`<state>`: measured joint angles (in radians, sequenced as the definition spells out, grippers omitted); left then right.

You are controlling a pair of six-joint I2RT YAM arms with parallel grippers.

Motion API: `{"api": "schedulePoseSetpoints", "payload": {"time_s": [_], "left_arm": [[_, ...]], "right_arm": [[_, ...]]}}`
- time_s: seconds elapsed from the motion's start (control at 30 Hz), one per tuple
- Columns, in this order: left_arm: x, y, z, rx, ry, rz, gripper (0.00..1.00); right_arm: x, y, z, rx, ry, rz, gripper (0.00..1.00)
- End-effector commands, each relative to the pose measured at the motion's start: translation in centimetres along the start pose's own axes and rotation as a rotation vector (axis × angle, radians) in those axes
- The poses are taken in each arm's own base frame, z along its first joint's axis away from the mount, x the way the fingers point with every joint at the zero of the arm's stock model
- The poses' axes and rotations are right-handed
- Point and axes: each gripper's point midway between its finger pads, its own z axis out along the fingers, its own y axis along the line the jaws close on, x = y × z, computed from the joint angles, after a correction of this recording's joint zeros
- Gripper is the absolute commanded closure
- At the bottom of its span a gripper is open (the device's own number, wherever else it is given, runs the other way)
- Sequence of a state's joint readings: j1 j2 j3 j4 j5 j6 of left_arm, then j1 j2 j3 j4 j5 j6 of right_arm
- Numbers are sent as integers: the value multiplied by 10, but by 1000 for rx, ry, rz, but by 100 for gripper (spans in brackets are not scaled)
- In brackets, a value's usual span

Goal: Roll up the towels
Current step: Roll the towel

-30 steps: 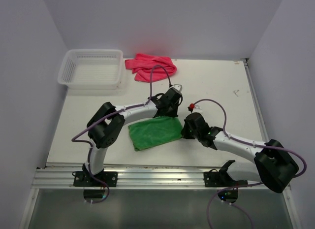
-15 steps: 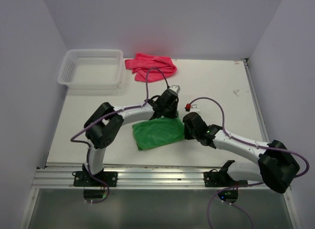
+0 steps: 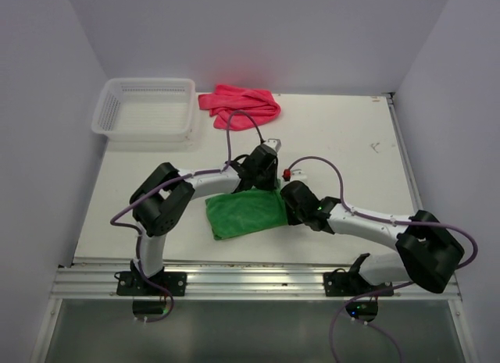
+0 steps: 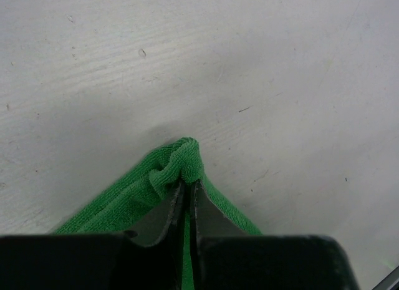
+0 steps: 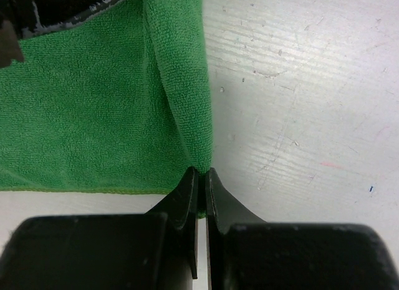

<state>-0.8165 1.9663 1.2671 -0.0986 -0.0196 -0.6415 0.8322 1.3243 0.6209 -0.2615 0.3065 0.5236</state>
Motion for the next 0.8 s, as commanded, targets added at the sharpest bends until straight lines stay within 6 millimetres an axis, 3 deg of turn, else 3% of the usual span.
{"api": "schedulePoseSetpoints", "payload": {"time_s": [0.0, 0.33, 0.6, 0.77], "left_arm": [[-43, 7, -15, -7, -144, -33, 93], [-50, 10, -19, 13, -175, -51, 93], [-56, 13, -27, 25, -193, -62, 94], [-48, 19, -26, 19, -178, -66, 94]], "right_arm": [[10, -5, -2, 30, 43, -41, 100], [-7, -2, -14, 37, -20, -83, 100], [1, -2, -14, 144, -34, -202, 100], [-2, -1, -14, 209, -54, -241, 100]]}}
